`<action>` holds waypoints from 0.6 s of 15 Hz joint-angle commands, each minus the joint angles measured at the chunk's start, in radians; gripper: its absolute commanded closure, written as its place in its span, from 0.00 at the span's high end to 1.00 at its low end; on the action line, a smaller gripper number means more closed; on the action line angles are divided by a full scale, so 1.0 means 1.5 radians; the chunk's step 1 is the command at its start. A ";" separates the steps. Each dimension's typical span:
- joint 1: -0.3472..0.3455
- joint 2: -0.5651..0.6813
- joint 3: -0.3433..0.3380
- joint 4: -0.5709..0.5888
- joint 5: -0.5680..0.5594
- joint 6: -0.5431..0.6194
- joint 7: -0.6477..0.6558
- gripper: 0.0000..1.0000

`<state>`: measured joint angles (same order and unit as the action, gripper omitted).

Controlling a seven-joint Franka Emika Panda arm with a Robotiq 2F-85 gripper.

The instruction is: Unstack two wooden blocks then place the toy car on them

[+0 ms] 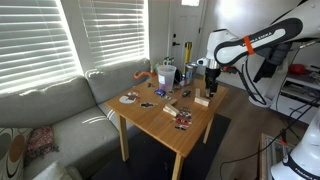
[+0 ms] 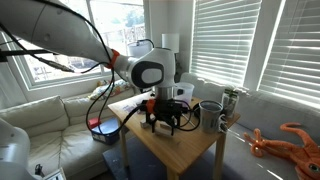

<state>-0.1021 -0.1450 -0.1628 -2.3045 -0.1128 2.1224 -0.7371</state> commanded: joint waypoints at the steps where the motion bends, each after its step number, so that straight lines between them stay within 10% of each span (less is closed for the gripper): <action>1: -0.004 0.001 -0.001 0.001 -0.005 0.012 0.026 0.62; 4: -0.003 0.004 -0.001 0.001 -0.007 0.016 0.035 0.62; 6: -0.003 0.002 -0.001 0.003 -0.003 0.012 0.052 0.97; 9: -0.004 -0.023 -0.001 -0.002 -0.008 0.017 0.064 1.00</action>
<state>-0.1023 -0.1446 -0.1657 -2.3006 -0.1128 2.1336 -0.6671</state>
